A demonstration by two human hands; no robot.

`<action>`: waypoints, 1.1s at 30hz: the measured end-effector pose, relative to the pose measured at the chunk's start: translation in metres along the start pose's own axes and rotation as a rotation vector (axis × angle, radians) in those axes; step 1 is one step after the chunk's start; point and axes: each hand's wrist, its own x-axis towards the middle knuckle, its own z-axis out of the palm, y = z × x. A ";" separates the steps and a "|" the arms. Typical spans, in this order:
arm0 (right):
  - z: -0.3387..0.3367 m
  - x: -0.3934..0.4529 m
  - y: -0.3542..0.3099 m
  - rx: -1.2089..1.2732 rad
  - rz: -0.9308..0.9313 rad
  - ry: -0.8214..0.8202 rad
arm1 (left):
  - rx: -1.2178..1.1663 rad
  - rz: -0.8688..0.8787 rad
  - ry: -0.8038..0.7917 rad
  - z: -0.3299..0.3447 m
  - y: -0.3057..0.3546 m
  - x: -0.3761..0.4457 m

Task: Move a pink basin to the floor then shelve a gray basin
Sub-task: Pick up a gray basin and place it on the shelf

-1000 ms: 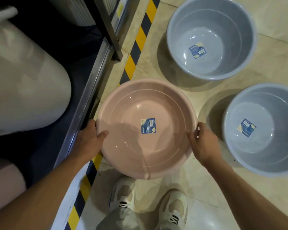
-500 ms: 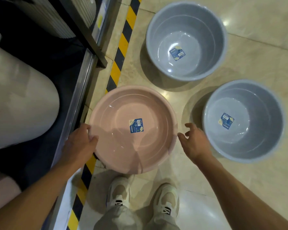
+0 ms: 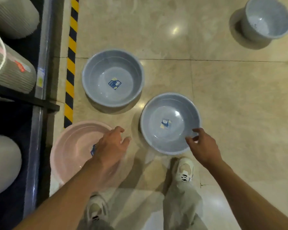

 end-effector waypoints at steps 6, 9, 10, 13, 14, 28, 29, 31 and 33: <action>-0.059 0.059 0.087 -0.123 0.039 -0.036 | 0.090 -0.116 -0.018 0.055 0.076 0.043; -0.066 0.089 0.126 -0.148 0.066 -0.063 | 0.057 -0.167 0.015 0.082 0.079 0.063; -0.065 0.100 0.136 -0.147 0.076 -0.073 | 0.066 -0.203 0.020 0.091 0.077 0.071; -0.050 0.132 0.156 -0.140 0.095 -0.114 | 0.060 -0.297 0.001 0.112 0.067 0.099; -0.042 0.142 0.161 -0.138 0.103 -0.125 | 0.051 -0.304 -0.013 0.119 0.063 0.108; 0.068 0.232 0.161 -0.205 0.047 -0.207 | 0.319 -0.248 -0.064 0.162 0.017 0.187; 0.069 0.232 0.161 -0.201 0.049 -0.189 | 0.314 -0.253 -0.056 0.164 0.014 0.188; 0.066 0.229 0.159 -0.231 0.038 -0.178 | 0.287 -0.248 -0.053 0.165 0.012 0.188; 0.057 0.226 0.152 -0.278 0.025 -0.182 | 0.237 -0.245 -0.030 0.161 0.012 0.184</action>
